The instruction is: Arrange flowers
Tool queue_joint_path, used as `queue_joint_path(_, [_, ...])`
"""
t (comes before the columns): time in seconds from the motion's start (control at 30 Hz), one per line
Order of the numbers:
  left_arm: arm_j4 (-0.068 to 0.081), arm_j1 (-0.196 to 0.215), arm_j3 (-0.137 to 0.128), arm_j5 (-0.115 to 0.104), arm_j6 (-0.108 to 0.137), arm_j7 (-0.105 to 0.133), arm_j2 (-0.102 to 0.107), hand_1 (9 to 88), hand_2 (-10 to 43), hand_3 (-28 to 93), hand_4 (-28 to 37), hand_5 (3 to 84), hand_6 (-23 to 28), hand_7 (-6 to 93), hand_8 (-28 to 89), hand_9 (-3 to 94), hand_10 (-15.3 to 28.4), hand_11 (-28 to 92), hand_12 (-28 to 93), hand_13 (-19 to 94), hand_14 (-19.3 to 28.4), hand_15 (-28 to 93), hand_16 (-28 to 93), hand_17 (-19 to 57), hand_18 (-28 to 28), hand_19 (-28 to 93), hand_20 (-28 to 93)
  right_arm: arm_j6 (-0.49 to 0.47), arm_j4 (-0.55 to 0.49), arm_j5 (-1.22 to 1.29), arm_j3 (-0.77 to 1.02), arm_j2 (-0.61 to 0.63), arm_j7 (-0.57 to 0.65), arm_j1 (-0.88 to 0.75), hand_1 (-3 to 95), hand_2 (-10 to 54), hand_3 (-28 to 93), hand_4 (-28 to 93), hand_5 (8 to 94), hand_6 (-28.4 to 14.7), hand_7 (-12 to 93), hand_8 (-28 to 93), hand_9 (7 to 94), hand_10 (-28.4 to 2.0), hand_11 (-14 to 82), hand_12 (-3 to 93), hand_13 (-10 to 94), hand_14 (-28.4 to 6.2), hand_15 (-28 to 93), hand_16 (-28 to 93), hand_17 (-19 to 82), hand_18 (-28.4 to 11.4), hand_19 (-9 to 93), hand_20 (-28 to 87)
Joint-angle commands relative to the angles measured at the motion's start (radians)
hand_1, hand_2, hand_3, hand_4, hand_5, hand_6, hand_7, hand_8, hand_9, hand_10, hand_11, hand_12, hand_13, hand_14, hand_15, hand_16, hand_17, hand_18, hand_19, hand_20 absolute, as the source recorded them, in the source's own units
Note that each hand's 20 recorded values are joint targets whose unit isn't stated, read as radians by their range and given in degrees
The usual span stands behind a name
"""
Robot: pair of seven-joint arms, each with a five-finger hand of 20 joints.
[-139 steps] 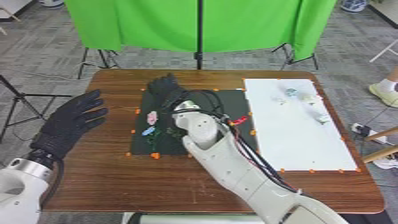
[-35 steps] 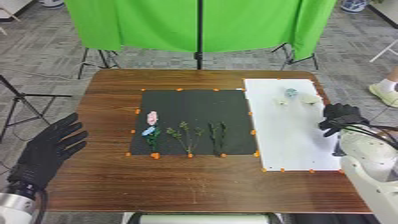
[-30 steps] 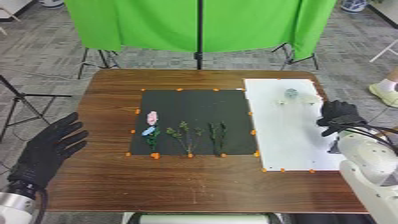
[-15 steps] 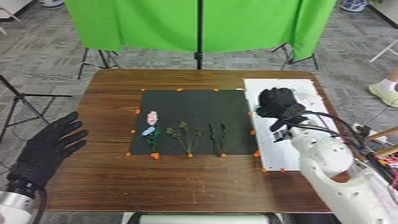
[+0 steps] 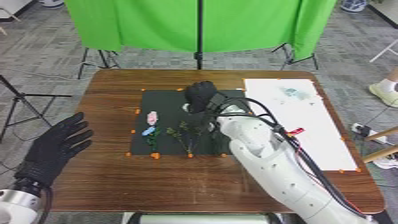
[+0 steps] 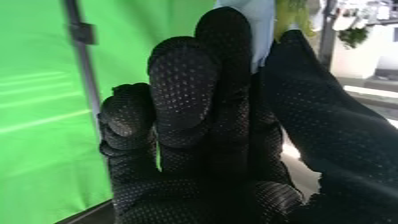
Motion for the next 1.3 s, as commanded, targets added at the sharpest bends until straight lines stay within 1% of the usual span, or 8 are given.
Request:
queue_joint_path(0.03, [0.017, -0.014, 0.011, 0.0, -0.003, -0.022, 0.009, 26.6, -0.7, 72, -27.4, 28.3, 2.8, 23.6, -13, 20.2, 10.1, 29, 13, 15, 12.9, 44, -3, -9.9, 19.6, 47, 9, -0.02, 0.032, -0.082, -0.044, -0.072, -0.035, 0.009, 47.4, -9.5, 86, -28, 75.0, 0.8, 43, -15, 89.7, -3.1, 21.2, 44.8, 82, -2.2, 57, 30, 40, -17.3, 89, 36])
queue_joint_path(0.3, [0.031, -0.05, 0.024, 0.001, -0.013, -0.037, 0.022, 26.5, -0.7, 72, -27.4, 28.3, 2.8, 23.5, -13, 20.2, 10.1, 29, 13, 15, 12.9, 44, -3, -9.9, 19.6, 47, 9, 0.011, 0.104, -0.142, -0.074, -0.116, -0.031, 0.02, 47.6, -9.5, 85, -28, 74.7, 0.9, 43, -15, 89.4, -3.3, 21.1, 44.9, 81, -2.1, 57, 30, 39, -17.3, 89, 36])
queue_joint_path(0.47, [0.028, -0.047, 0.028, 0.001, -0.014, -0.035, 0.024, 26.5, -0.7, 72, -27.4, 28.3, 2.8, 23.5, -13, 20.2, 10.1, 29, 13, 15, 12.9, 44, -3, -9.9, 19.6, 47, 9, 0.054, 0.119, -0.18, -0.086, -0.117, -0.02, 0.018, 47.6, -9.5, 85, -28, 74.4, 1.0, 43, -15, 89.1, -3.3, 21.0, 45.4, 81, -2.0, 57, 31, 39, -17.1, 89, 37])
queue_joint_path(0.6, [0.025, -0.038, 0.023, 0.001, -0.012, -0.031, 0.021, 26.4, -0.8, 72, -27.4, 28.4, 2.8, 23.5, -13, 20.2, 10.1, 29, 13, 15, 12.9, 44, -3, -9.9, 19.6, 47, 9, 0.052, 0.109, -0.199, -0.091, -0.108, -0.009, 0.014, 47.5, -9.5, 85, -28, 73.7, 1.1, 44, -15, 88.4, -3.1, 20.6, 46.3, 80, -1.8, 58, 32, 38, -16.9, 89, 37])
queue_joint_path(0.87, [0.028, -0.042, 0.031, 0.0, -0.014, -0.033, 0.021, 26.6, -0.7, 72, -27.4, 28.4, 2.8, 23.5, -13, 20.2, 10.2, 29, 13, 15, 12.8, 44, -3, -9.9, 19.5, 47, 9, 0.085, 0.111, -0.232, -0.091, -0.097, 0.0, 0.012, 45.5, -9.5, 82, -28, 68.6, 1.5, 47, -17, 83.8, -3.1, 20.6, 46.9, 75, -1.6, 58, 36, 35, -16.1, 86, 38])
queue_joint_path(1.07, [0.026, -0.038, 0.026, 0.0, -0.01, -0.032, 0.019, 26.5, -0.6, 72, -27.4, 28.4, 2.8, 23.5, -13, 20.2, 10.1, 29, 13, 15, 12.9, 44, -3, -9.9, 19.5, 47, 9, 0.099, 0.084, -0.206, -0.064, -0.099, 0.003, 0.006, 42.3, -9.5, 81, -28, 65.0, 1.3, 47, -17, 80.1, -3.4, 21.2, 45.7, 72, -1.8, 59, 34, 33, -16.0, 85, 39])
queue_joint_path(1.27, [0.016, -0.015, 0.012, 0.0, -0.006, -0.019, 0.003, 26.6, -0.6, 72, -27.4, 28.4, 2.8, 23.5, -13, 20.2, 10.1, 29, 13, 15, 12.9, 44, -3, -9.9, 19.5, 47, 9, 0.084, 0.042, -0.126, 0.016, -0.02, 0.06, 0.035, 34.7, -9.4, 86, -28, 62.1, 1.6, 40, -16, 70.7, -6.1, 33.7, 34.6, 66, -3.7, 64, 27, 31, -15.9, 83, 41])
queue_joint_path(1.3, [0.015, -0.012, 0.01, 0.001, -0.004, -0.017, 0.001, 26.6, -0.6, 72, -27.4, 28.4, 2.8, 23.5, -13, 20.2, 10.1, 29, 13, 15, 12.9, 45, -3, -9.9, 19.5, 47, 9, 0.077, 0.039, -0.114, 0.044, -0.005, 0.071, 0.033, 32.7, -8.9, 88, -28, 60.7, 1.7, 38, -22, 66.2, -7.1, 37.6, 30.7, 62, -4.2, 64, 25, 30, -15.7, 81, 40])
